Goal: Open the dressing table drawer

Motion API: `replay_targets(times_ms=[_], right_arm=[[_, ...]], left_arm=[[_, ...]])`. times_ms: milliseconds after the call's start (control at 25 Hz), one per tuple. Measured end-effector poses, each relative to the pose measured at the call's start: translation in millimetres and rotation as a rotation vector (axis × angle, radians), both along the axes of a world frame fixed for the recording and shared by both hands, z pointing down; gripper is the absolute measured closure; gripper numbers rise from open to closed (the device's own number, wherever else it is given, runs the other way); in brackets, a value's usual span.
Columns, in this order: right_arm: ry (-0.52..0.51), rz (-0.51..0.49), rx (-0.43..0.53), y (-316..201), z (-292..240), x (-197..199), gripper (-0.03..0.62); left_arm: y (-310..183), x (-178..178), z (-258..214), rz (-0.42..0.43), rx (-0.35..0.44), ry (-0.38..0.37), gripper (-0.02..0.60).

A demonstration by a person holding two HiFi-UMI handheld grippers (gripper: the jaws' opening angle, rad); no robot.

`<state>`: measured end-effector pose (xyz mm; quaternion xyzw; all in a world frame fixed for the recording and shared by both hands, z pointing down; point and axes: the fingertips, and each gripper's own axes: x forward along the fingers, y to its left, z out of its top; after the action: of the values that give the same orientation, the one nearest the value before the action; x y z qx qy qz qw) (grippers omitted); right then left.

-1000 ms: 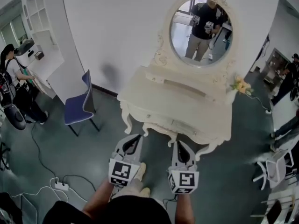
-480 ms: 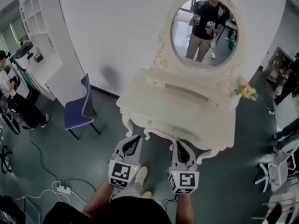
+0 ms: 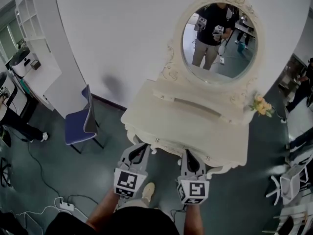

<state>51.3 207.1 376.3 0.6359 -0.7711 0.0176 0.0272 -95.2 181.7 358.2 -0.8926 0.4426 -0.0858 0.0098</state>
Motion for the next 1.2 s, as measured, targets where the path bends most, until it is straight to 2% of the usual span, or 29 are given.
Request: replay_targets(times_ms=[680,1200], right_arm=[[0.033,0.043,-0.015,-101.9,-0.3,-21.2,0.597],[0.042,0.084,-0.029,-128.6,9.5,-17.9,0.596]], left_arm=[[-110.1,-24.7,7.4,0.021,-0.007,0.029,0.578],[-148.9,-22.0,18.4,0.048,-0.017,0.040,0.578]])
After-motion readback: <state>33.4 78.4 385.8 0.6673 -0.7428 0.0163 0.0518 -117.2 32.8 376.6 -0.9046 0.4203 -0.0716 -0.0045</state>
